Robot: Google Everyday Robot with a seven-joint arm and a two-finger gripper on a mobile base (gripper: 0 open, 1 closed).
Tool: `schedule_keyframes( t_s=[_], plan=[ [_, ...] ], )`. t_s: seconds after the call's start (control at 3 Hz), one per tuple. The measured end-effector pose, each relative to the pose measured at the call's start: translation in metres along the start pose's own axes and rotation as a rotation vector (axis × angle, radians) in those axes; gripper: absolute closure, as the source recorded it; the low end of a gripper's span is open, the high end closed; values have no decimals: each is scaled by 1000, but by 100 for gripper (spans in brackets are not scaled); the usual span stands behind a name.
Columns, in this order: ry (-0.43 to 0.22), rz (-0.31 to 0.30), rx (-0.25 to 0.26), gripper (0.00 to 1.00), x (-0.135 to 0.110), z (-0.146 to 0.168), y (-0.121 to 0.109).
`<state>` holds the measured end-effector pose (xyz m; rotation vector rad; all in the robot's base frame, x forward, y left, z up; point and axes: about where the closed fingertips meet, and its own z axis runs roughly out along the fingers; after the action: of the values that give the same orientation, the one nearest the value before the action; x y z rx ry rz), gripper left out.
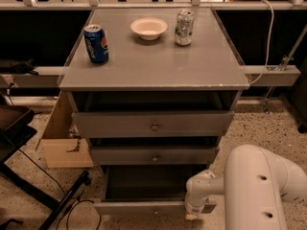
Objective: Open bottom drawer
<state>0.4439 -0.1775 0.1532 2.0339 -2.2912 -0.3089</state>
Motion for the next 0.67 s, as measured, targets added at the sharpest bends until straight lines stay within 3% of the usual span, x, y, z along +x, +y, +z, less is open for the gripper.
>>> schedule_keyframes(
  t_s=[0.33, 0.67],
  plan=[
    [0, 0, 0, 92, -1, -6, 1],
    [0, 0, 0, 100, -1, -10, 0]
  ],
)
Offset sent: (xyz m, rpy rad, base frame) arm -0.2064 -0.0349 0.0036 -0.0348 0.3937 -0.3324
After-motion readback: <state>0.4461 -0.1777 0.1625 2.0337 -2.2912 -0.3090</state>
